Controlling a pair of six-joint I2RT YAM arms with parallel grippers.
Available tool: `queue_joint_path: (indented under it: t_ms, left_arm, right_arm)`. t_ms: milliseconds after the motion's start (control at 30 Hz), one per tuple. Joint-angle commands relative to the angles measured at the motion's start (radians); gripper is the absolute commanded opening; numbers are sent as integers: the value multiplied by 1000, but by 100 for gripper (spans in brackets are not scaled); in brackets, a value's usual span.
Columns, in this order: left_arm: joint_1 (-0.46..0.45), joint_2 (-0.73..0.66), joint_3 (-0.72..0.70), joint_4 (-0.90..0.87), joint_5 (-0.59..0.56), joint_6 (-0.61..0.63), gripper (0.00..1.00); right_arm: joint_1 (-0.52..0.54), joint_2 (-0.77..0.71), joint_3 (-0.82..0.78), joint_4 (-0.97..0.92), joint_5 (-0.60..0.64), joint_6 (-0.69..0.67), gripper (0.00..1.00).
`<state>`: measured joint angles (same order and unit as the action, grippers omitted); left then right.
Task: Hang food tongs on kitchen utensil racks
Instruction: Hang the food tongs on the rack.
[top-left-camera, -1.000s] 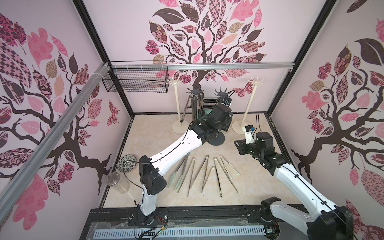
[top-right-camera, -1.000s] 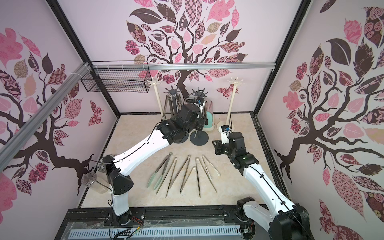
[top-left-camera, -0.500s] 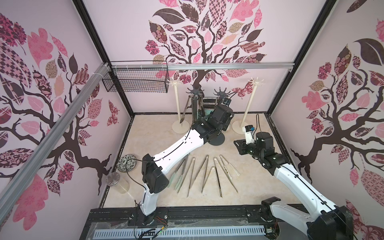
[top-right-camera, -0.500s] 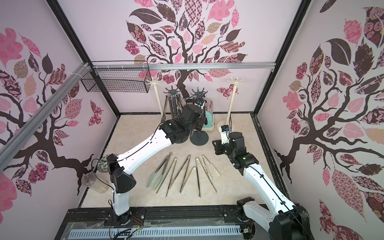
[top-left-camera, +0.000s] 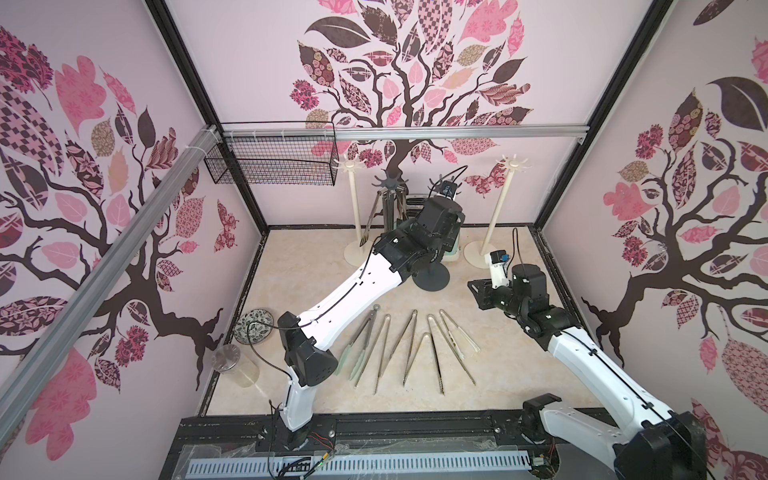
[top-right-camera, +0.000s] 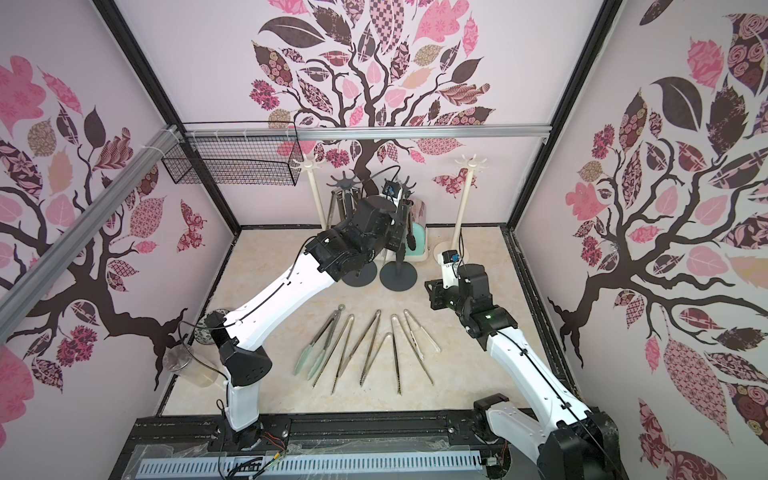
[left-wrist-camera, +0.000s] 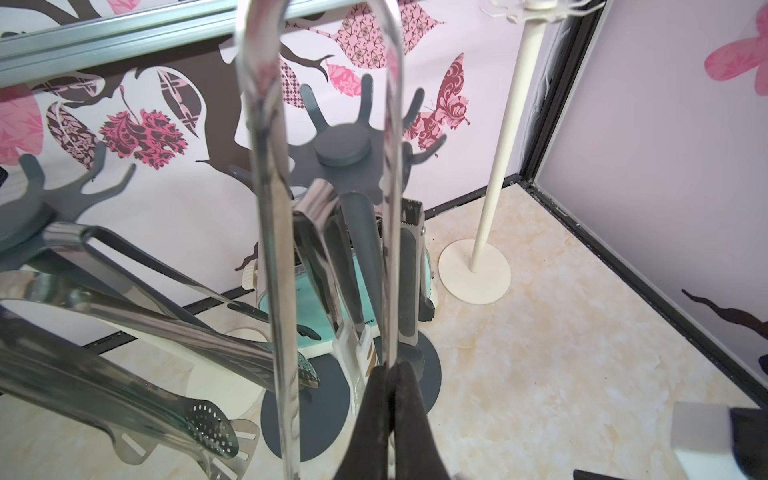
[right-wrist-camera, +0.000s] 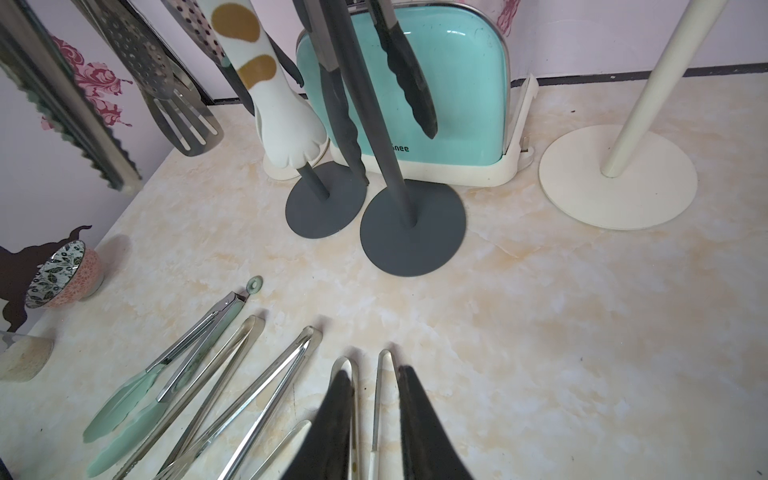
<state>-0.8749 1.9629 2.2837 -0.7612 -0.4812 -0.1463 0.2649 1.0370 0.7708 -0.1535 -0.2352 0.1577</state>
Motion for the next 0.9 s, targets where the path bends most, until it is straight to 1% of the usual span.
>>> queue_joint_path:
  t_ms: [0, 200, 333, 867]
  left_arm:
    - [12, 31, 57, -69, 26, -32, 0]
    - [12, 88, 149, -152, 94, -46, 0]
    - [11, 107, 162, -159, 121, -57, 0]
    - [11, 140, 176, -156, 82, -52, 0]
  right_arm:
    - [-4, -14, -7, -14, -1, -3, 24]
    - [-4, -9, -5, -14, 3, 0, 24]
    - [-4, -6, -4, -19, 17, 3, 24]
    - [-4, -6, -8, -13, -1, 10, 24]
